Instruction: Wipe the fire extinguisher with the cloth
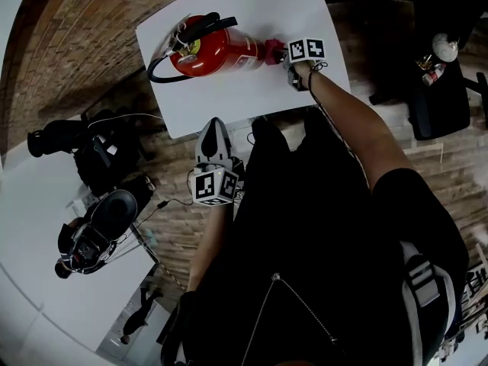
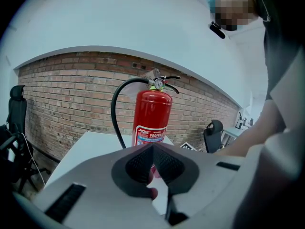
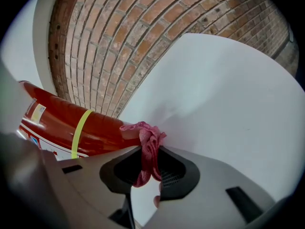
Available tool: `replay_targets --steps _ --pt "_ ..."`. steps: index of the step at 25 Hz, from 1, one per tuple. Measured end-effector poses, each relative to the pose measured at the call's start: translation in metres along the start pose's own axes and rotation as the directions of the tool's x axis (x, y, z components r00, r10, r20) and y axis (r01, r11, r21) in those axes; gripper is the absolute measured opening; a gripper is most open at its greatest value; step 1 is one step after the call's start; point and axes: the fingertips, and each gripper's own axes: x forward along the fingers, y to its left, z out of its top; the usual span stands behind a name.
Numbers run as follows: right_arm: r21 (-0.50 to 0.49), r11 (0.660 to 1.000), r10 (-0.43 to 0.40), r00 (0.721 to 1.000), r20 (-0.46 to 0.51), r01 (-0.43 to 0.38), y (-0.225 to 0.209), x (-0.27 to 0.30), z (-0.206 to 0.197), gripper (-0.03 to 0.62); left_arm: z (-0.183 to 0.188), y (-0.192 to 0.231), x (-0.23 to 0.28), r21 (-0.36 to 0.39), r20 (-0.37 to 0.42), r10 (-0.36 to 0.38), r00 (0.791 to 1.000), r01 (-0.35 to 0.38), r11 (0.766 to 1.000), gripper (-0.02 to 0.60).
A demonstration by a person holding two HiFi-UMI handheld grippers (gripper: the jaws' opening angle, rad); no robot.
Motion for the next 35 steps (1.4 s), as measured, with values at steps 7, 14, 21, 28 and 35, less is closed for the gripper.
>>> replay_targets --steps 7,14,21,28,35 --pt "-0.006 1.000 0.023 1.000 0.005 -0.023 0.008 0.002 0.000 0.101 0.001 0.009 -0.002 0.001 -0.005 0.001 1.000 -0.001 1.000 0.008" --pt "-0.020 0.997 0.080 0.997 0.000 -0.080 0.023 0.000 0.002 0.101 0.000 0.010 -0.002 -0.008 -0.005 0.000 1.000 0.000 1.000 0.008" --pt "-0.045 0.992 0.114 0.993 -0.010 -0.114 0.033 -0.008 0.007 0.101 0.001 0.006 0.002 -0.016 0.005 -0.007 1.000 0.007 1.000 0.008" --pt "-0.065 0.988 0.142 0.990 -0.018 -0.143 0.049 -0.018 0.011 0.101 0.005 0.000 0.008 -0.023 0.017 -0.019 1.000 0.019 1.000 0.008" --pt "-0.078 0.981 0.178 0.984 -0.004 -0.178 0.063 -0.030 0.015 0.101 0.005 -0.005 0.014 -0.022 0.022 -0.033 0.999 0.034 0.999 0.008"
